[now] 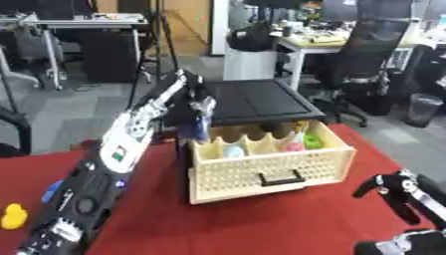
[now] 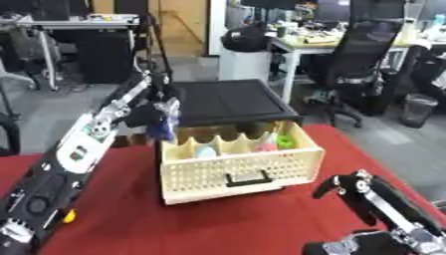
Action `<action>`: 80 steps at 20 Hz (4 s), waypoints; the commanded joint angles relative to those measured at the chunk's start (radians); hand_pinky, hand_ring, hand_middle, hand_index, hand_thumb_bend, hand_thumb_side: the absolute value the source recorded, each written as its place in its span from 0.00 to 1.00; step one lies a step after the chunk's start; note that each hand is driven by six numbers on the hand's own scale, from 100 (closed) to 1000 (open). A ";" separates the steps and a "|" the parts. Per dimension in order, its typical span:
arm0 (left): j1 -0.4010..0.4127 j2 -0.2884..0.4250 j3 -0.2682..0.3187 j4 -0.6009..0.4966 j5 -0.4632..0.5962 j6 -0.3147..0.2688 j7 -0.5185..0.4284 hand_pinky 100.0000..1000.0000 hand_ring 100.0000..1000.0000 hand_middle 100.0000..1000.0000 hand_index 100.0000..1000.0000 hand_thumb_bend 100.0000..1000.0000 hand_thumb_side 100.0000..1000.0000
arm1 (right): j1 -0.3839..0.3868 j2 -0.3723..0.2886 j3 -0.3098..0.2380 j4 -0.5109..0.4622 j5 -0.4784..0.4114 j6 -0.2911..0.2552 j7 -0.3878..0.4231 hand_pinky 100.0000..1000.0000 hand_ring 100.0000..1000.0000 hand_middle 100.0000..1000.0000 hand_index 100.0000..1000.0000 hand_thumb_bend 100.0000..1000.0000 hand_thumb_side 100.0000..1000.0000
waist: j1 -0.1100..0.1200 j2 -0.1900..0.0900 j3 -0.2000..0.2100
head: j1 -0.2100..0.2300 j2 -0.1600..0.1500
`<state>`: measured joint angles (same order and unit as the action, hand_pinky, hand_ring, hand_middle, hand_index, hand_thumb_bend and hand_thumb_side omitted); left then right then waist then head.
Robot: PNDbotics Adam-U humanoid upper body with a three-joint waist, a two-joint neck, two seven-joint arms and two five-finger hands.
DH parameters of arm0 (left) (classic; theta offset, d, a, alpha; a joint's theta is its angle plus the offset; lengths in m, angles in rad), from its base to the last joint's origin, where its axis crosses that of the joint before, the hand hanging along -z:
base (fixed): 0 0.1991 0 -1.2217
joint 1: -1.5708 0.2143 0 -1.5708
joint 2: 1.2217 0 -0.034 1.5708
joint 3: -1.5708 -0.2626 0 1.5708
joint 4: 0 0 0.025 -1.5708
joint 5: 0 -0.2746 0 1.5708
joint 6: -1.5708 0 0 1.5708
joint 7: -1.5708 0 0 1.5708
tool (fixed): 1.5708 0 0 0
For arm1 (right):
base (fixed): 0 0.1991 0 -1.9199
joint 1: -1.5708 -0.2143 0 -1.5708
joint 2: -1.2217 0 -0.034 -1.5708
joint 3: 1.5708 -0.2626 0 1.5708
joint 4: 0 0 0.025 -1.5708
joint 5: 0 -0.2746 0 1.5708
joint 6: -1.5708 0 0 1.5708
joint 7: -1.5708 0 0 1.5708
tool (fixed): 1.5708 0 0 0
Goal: Pick up objects from table and place into drawer.
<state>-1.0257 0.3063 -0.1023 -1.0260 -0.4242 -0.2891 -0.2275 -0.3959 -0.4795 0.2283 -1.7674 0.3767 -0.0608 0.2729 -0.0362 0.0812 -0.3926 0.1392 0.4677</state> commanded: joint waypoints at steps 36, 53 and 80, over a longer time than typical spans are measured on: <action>0.389 0.295 0.097 -0.515 0.438 0.157 0.000 0.00 0.20 0.34 0.59 0.00 0.48 | -0.048 -0.032 0.012 0.198 0.073 -0.005 0.011 0.00 0.00 0.00 0.53 0.98 0.54 | 0.001 -0.079 0.319 | -0.138 0.084; 0.464 0.315 0.138 -0.532 0.500 0.172 -0.026 0.00 0.21 0.35 0.60 0.00 0.46 | -0.050 -0.010 0.006 0.302 0.142 -0.025 0.007 0.00 0.00 0.00 0.50 0.98 0.52 | 0.014 -0.076 0.340 | -0.150 0.104; 0.477 0.298 0.141 -0.527 0.489 0.167 -0.043 0.00 0.21 0.35 0.60 0.00 0.45 | -0.184 0.013 -0.003 0.424 0.225 -0.011 -0.045 0.00 0.00 0.00 0.61 0.98 0.57 | 0.016 -0.077 0.363 | -0.158 0.094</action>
<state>-0.5364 0.5884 0.0277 -1.5430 0.0681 -0.1203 -0.2660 -0.5668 -0.4667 0.2273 -1.3570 0.5916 -0.0730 0.2309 -0.0257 0.0080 -0.0332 -0.0166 0.5615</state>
